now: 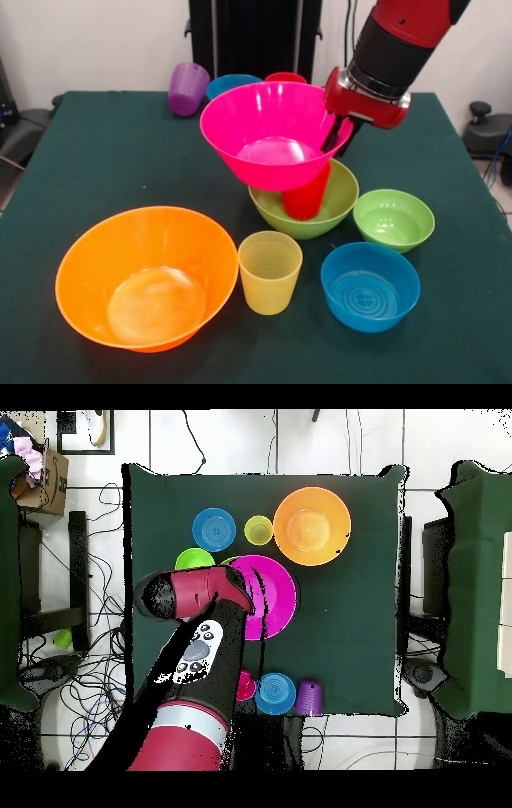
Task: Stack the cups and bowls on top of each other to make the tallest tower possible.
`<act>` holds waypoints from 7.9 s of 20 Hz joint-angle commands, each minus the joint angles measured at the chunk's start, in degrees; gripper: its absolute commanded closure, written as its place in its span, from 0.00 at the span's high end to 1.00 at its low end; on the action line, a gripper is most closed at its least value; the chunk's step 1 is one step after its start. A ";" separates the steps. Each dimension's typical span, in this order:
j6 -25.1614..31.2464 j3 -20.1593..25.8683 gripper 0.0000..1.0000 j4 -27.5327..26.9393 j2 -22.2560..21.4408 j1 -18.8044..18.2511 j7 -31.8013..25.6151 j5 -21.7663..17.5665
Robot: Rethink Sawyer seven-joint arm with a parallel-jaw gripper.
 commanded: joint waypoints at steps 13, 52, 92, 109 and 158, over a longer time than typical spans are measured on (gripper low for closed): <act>-1.54 11.05 0.00 4.32 2.68 -1.35 2.03 0.63; -13.88 18.54 0.00 7.49 1.52 -8.94 -2.48 -6.48; -0.44 16.00 0.00 12.16 -5.82 -5.75 2.07 -7.85; 26.64 18.30 0.00 10.80 -21.61 -11.33 -10.03 -6.63; 6.00 16.03 0.00 8.41 -8.86 -7.78 2.44 -14.73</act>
